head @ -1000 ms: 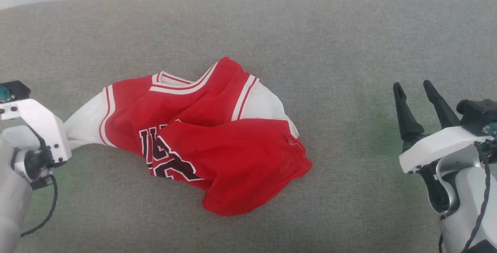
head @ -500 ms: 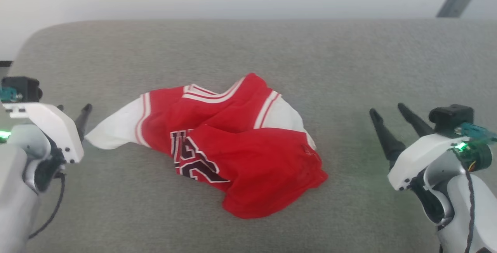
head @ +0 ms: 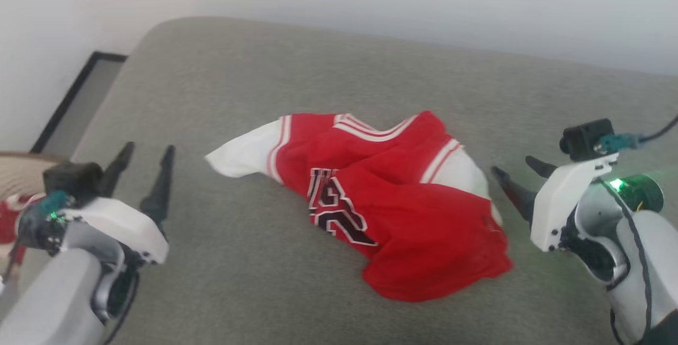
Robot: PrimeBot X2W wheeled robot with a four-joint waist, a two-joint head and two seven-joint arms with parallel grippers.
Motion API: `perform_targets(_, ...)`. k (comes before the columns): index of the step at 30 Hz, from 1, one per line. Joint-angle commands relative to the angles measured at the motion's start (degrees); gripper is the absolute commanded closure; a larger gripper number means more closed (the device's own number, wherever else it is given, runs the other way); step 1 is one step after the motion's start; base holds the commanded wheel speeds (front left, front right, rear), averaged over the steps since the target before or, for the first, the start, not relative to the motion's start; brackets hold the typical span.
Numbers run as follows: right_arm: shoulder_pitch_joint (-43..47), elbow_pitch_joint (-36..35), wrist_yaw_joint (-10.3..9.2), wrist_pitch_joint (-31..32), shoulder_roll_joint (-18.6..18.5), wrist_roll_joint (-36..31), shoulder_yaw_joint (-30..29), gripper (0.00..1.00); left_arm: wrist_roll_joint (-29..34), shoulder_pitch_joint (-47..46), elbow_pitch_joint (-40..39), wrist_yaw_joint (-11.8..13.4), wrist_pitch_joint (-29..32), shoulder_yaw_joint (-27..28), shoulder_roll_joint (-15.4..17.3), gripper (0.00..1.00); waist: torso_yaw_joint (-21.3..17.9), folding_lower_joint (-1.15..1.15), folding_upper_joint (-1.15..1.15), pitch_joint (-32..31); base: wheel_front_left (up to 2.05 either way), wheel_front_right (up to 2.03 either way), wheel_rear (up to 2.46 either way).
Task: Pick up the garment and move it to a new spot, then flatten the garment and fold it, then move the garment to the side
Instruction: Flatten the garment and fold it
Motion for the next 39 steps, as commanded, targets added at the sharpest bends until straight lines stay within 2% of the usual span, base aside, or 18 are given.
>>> perform_targets(1, -1.5, 1.2, 0.03, 2.3, -0.3, 1.3, 0.0, 0.00, 1.4, 1.8, -2.0, 0.8, -2.0, 0.3, -0.7, 0.00, 3.3, 0.00, 0.00, 0.9, 0.00, 0.00, 0.00)
perform_targets(6, -6.3, 5.8, 0.03, 11.5, -2.2, 2.8, 1.2, 0.00, 5.9, 5.8, -9.1, 3.5, -3.8, 5.1, -4.0, 0.00, 7.6, 0.00, 0.00, 3.2, 0.00, 0.00, 0.00)
perform_targets(9, -8.4, 8.5, 0.03, 16.2, -3.0, 3.1, 1.6, 0.00, 9.1, 9.2, -13.9, 3.8, -3.8, 9.7, -7.6, 0.00, 9.3, 0.00, 0.00, 4.4, 0.00, 0.00, 0.00)
perform_targets(16, -10.9, 14.6, 0.03, 25.9, -2.9, 4.2, 3.5, 0.00, 15.5, 14.4, -18.6, 0.4, -3.8, 18.2, -15.8, 0.00, 11.8, 0.00, 0.00, 6.6, 0.00, 0.00, 0.00)
perform_targets(19, -11.0, 16.0, 0.03, 27.5, -2.5, 4.4, 4.3, 0.00, 17.4, 15.3, -19.0, -1.0, -3.8, 19.9, -17.6, 0.00, 12.3, 0.00, 0.00, 7.0, 0.00, 0.00, 0.00)
perform_targets(20, -11.0, 15.8, 0.03, 27.8, -2.6, 4.2, 5.2, 0.81, 18.1, 15.6, -19.0, -1.8, -3.8, 20.7, -18.6, 0.00, 12.5, 0.00, 0.00, 7.1, 0.00, 0.00, 0.00)
perform_targets(21, -11.0, 15.5, 0.03, 27.8, -2.8, 4.3, 5.9, 1.00, 19.0, 15.9, -19.1, -2.4, -3.8, 21.5, -19.3, 0.00, 12.7, 0.00, 0.00, 7.2, 0.00, 0.00, 0.00)
perform_targets(24, -11.6, 14.4, 0.03, 26.8, -4.1, 5.4, 6.5, 1.00, 20.7, 16.3, -19.1, -4.0, -3.8, 23.9, -21.6, 0.00, 12.8, 0.00, 0.00, 7.3, 0.00, 0.00, 0.00)
perform_targets(33, -14.5, 8.9, 0.02, 27.0, -8.8, 7.3, 5.1, 1.00, 24.8, 18.1, -19.4, -6.9, -3.8, 28.9, -24.4, 0.00, 9.7, 0.00, 0.00, 6.1, 0.00, 0.00, 0.00)
perform_targets(39, -15.1, 5.6, 0.02, 28.2, -14.5, 7.9, 2.2, 1.00, 26.1, 17.9, -19.4, -7.6, -3.8, 30.4, -25.1, 0.00, 7.4, 0.00, 0.00, 5.8, 0.00, 0.00, 0.00)
